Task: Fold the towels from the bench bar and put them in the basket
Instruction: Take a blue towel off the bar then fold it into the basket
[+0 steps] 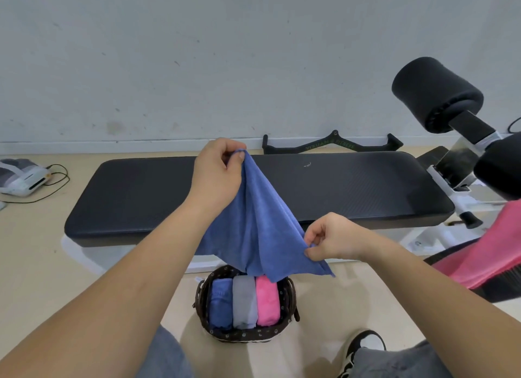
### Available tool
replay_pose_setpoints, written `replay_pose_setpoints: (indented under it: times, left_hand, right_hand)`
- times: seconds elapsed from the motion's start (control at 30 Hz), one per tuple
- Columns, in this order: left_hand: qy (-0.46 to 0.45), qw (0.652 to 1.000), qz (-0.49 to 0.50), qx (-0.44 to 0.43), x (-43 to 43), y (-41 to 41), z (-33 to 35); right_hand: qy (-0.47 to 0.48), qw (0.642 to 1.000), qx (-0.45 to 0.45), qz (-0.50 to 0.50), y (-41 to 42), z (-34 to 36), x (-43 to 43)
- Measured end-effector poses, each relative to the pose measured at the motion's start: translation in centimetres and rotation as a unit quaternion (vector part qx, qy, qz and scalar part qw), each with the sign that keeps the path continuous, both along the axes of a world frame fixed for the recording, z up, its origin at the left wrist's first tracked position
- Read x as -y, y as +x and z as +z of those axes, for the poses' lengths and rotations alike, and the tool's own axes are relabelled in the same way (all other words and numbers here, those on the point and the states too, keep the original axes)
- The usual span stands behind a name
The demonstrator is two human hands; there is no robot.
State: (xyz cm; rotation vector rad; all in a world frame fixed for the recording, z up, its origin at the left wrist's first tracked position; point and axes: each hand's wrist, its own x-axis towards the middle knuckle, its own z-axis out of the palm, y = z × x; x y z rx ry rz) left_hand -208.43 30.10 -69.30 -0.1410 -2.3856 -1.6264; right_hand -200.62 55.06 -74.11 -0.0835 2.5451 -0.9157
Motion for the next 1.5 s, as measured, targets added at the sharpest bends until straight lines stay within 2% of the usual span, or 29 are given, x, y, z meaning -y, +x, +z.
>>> replay_pose_setpoints:
  times: [0.2, 0.37, 0.5, 0.87, 1.1, 1.17, 1.3, 1.4, 1.5]
  left_hand:
    - [0.021, 1.000, -0.002, -0.004, -0.4, 0.1, 0.4]
    - [0.032, 0.999, 0.017, -0.006, 0.3, -0.2, 0.4]
    - [0.042, 0.998, 0.040, 0.001, 0.8, -0.6, 0.3]
    - [0.030, 0.999, 0.032, -0.014, 0.2, -0.6, 0.3]
    - [0.020, 0.999, 0.049, -0.013, 1.1, -0.8, 0.4]
    - [0.028, 0.998, 0.055, 0.000, 1.3, -0.8, 0.4]
    - [0.013, 0.998, 0.041, 0.054, 1.5, -0.5, 0.0]
    - [0.009, 0.995, 0.004, 0.094, 1.8, 0.1, -0.3]
    - [0.002, 0.993, -0.038, 0.113, 2.8, 0.8, -0.3]
  right_hand:
    - [0.033, 0.999, 0.002, -0.016, 0.2, -1.4, 0.7]
    - [-0.074, 0.992, 0.022, -0.100, 0.4, -2.1, 0.9]
    - [-0.164, 0.979, 0.027, -0.120, 0.7, -2.0, 0.9]
    - [-0.102, 0.988, 0.041, -0.110, 0.8, -3.2, 0.8]
    - [-0.109, 0.980, -0.001, -0.166, 0.6, -1.8, -1.4]
    - [-0.145, 0.964, -0.035, -0.222, 0.4, -1.0, -2.8]
    - [-0.266, 0.890, -0.093, -0.357, 0.0, 0.0, -5.5]
    - [-0.280, 0.847, -0.113, -0.437, -0.2, 0.2, -6.8]
    - [-0.300, 0.823, -0.134, -0.463, 0.4, 0.6, -7.6]
